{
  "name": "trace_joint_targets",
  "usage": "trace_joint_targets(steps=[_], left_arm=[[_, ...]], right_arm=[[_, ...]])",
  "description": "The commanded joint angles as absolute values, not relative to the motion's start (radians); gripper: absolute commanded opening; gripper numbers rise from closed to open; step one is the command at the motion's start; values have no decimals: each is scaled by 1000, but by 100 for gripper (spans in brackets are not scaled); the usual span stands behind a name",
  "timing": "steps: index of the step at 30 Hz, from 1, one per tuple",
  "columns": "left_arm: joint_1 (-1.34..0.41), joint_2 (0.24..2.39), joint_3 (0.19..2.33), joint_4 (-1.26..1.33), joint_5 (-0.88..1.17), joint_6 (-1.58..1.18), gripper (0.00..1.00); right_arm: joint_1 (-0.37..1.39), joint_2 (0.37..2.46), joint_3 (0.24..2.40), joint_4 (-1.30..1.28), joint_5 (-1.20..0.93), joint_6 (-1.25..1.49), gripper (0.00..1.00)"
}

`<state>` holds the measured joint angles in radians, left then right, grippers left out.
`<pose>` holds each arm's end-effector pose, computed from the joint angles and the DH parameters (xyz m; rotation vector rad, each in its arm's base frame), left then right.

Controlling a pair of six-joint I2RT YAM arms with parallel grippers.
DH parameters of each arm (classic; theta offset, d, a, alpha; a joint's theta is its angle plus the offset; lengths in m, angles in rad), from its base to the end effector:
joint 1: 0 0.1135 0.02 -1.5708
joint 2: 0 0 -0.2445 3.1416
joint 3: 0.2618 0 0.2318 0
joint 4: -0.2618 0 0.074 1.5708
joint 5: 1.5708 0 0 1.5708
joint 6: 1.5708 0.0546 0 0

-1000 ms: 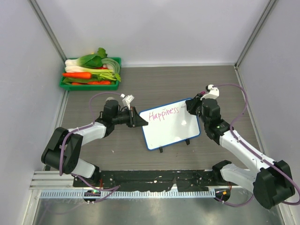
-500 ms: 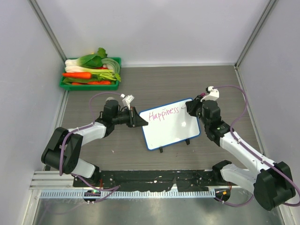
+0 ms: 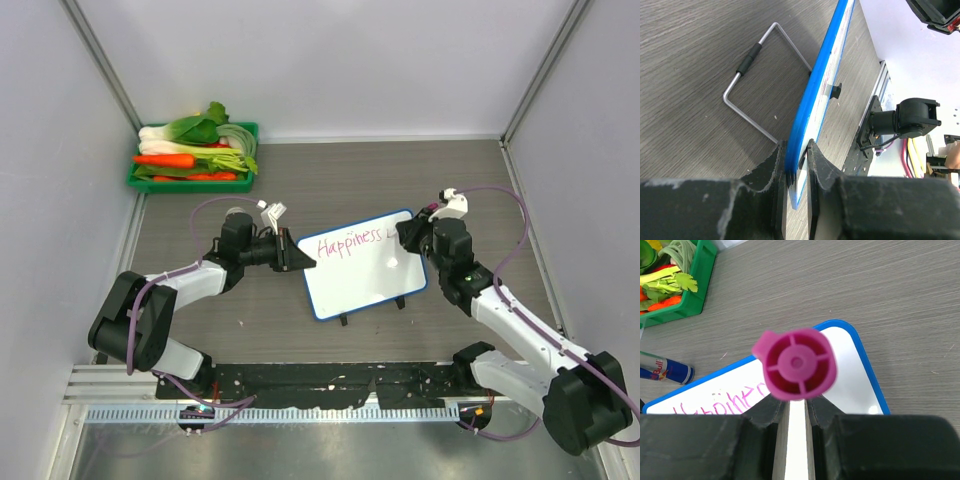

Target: Write a sentence on the whiteboard

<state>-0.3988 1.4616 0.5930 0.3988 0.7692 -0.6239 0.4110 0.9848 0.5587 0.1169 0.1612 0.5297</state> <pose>0.2476 -0.1456 0.1731 0.2870 2.1789 -1.3935 0.2192 0.0860 0.2404 0.2249 1.8925 0.4927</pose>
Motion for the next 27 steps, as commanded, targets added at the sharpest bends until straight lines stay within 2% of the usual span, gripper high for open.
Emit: trace_joint_targets(steps=[1,9,27], left_arm=[[-400,1470,598,347,670,-532,0],[-400,1468,597,347,670,-535,0],[-400,1468,597,350,675,-535,0]], right_arm=[[408,954,592,101,149,526,1],[408,936,633,161,147,545,1],[408,1066,669,198,221,546,1]])
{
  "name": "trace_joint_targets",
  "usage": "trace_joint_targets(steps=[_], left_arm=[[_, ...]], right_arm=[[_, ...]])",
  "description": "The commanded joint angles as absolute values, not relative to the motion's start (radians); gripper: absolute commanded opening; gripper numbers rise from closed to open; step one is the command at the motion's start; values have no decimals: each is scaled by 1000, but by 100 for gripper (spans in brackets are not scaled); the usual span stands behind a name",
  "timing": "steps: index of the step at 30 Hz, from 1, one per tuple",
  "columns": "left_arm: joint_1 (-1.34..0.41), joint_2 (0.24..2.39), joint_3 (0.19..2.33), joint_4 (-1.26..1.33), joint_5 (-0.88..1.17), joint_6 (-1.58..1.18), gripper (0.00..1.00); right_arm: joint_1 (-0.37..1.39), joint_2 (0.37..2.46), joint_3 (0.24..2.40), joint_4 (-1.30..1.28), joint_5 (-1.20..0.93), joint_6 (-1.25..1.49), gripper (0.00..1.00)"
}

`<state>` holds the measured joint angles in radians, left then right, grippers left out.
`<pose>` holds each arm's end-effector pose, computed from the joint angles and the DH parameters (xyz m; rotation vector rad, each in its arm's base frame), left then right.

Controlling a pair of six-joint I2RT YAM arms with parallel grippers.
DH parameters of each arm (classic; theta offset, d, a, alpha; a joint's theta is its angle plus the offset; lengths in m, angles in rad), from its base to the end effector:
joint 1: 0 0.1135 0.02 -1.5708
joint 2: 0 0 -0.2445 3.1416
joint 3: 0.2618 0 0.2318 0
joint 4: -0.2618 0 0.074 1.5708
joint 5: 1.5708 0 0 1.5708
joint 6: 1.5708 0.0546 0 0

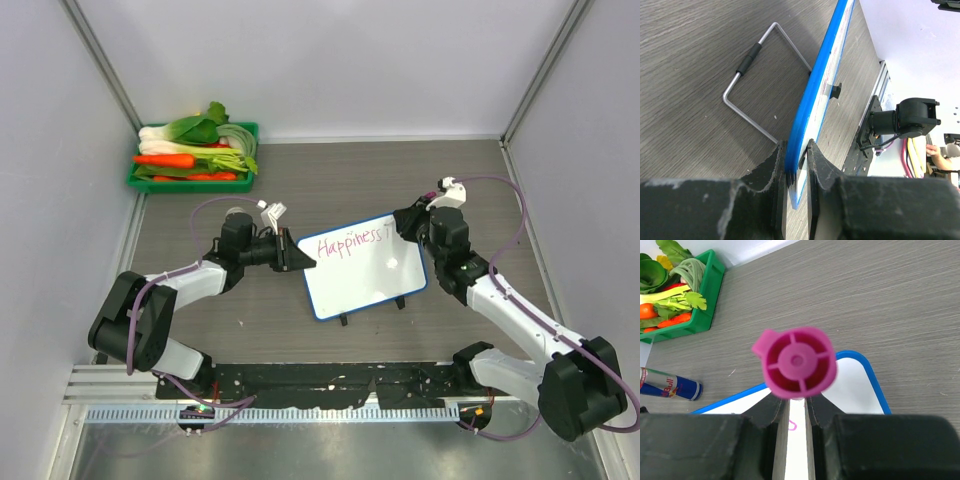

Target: Write a sentence on the whiteboard

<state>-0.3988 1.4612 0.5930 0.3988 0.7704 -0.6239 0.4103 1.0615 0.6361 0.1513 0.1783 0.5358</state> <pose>0.2476 -0.1456 0.1732 0.2881 2.1784 -1.3947 0.2354 0.0918 0.2546 0.2430 1.8537 0.4954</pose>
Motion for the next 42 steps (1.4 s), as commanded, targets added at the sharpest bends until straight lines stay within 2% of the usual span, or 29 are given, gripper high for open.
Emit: trace_joint_targets(steps=[1,19,42], left_arm=[[-400,1467,600,350,676,-535,0],[-402,1470,598,350,673,-535,0],[-400,1466,600,347,673,-535,0]], right_arm=[[407,1068,664,195,222,543,1],[408,976,663,150,219,540,1],[407,1034,624,130,249,517,1]])
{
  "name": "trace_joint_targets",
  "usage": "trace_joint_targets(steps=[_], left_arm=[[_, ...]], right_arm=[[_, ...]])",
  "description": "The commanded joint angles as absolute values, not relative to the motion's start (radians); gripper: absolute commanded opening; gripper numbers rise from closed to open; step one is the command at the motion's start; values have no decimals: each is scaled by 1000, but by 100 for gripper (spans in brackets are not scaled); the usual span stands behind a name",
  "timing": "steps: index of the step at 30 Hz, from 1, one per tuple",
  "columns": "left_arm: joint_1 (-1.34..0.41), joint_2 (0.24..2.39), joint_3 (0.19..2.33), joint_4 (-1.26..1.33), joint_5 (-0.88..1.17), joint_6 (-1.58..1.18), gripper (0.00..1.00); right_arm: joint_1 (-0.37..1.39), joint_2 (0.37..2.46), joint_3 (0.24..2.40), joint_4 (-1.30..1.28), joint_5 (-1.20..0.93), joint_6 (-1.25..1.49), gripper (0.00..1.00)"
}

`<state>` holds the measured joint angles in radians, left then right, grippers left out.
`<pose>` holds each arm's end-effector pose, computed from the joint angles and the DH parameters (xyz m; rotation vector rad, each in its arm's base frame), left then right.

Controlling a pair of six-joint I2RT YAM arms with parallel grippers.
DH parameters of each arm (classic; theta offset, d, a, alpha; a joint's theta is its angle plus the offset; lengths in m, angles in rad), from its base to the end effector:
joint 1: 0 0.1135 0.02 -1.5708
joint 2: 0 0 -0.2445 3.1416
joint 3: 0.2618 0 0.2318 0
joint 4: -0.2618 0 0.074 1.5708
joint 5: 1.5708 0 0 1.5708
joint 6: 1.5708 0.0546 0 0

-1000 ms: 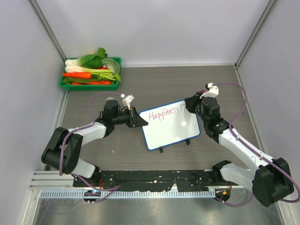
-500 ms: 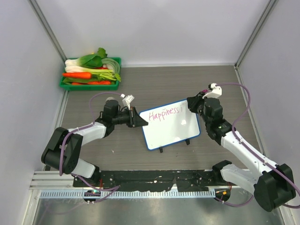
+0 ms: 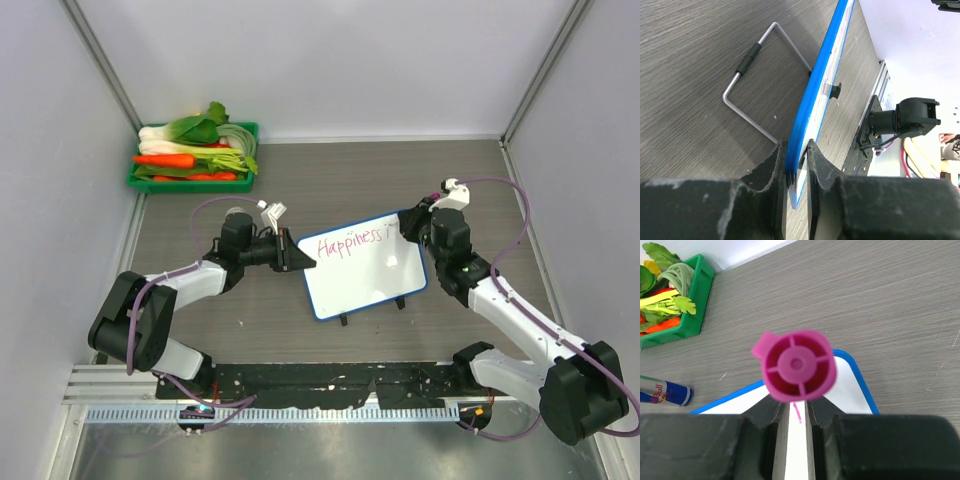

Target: Write a sentence on the whiteboard

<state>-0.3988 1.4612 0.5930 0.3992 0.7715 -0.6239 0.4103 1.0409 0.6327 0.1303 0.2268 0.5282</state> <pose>0.2475 -0.1456 0.1733 0.2891 2.1780 -1.3958 0.2324 0.0877 0.2558 0.2689 1.8453 0.4453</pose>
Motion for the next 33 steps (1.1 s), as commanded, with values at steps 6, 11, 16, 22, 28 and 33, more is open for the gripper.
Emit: trace_joint_targets(steps=[6,11,16,22,28,33], left_arm=[[-402,1467,598,347,675,-535,0],[-400,1470,598,348,673,-537,0],[-402,1470,600,347,673,-535,0],[-402,1467,598,347,672,-535,0],[-400,1466,598,347,672,-535,0],[-400,1470,600,347,673,-535,0]], right_arm=[[408,1008,595,103,232,517,1],[410,983,562,89,212,522,1],[407,974,543,92,207,531,1],[408,999,578,117,222,529,1],[408,1020,621,137,236,531,2],[407,1037,641,143,245,531,1]])
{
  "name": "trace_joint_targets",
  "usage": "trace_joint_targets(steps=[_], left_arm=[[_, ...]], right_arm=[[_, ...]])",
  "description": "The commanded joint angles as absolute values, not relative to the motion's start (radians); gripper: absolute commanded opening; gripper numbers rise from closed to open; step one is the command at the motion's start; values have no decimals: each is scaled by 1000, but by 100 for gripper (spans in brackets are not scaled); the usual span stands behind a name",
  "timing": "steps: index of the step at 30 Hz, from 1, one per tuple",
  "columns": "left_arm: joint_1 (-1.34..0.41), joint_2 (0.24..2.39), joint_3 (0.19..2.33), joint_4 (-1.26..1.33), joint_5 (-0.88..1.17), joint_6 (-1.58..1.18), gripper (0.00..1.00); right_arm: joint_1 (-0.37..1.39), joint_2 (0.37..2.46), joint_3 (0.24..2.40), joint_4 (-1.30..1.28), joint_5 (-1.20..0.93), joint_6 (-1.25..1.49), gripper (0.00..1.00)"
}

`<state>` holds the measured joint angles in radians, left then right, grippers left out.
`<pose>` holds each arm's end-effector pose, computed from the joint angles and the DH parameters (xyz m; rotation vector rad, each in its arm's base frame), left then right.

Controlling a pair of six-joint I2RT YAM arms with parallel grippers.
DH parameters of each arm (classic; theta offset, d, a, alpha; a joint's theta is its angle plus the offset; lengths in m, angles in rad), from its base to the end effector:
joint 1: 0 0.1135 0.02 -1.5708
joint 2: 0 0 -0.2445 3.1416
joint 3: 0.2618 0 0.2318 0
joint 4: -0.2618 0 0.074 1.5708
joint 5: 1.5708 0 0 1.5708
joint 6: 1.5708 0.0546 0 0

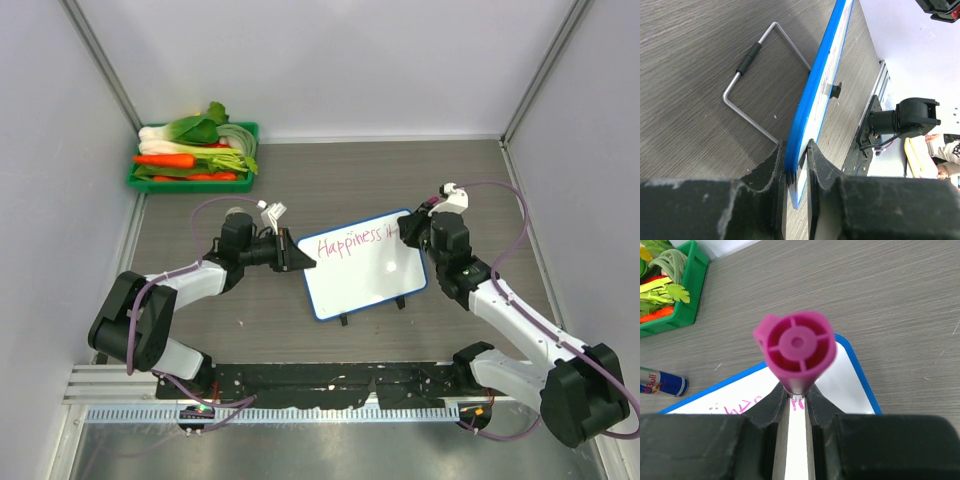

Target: Write a sentence on the whiteboard

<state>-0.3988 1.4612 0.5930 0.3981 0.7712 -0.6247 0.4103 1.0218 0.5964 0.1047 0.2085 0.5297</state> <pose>0.2475 -0.1456 0.1732 0.2875 2.1795 -1.3960 0.2265 0.0862 0.2442 0.2570 1.8914 0.4444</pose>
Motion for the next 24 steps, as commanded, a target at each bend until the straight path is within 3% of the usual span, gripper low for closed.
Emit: trace_joint_targets(steps=[1,24], left_arm=[[-400,1470,598,347,676,-537,0],[-400,1468,598,350,678,-537,0]], right_arm=[[408,1037,644,144,248,531,1],[408,1025,644,104,319,515,1]])
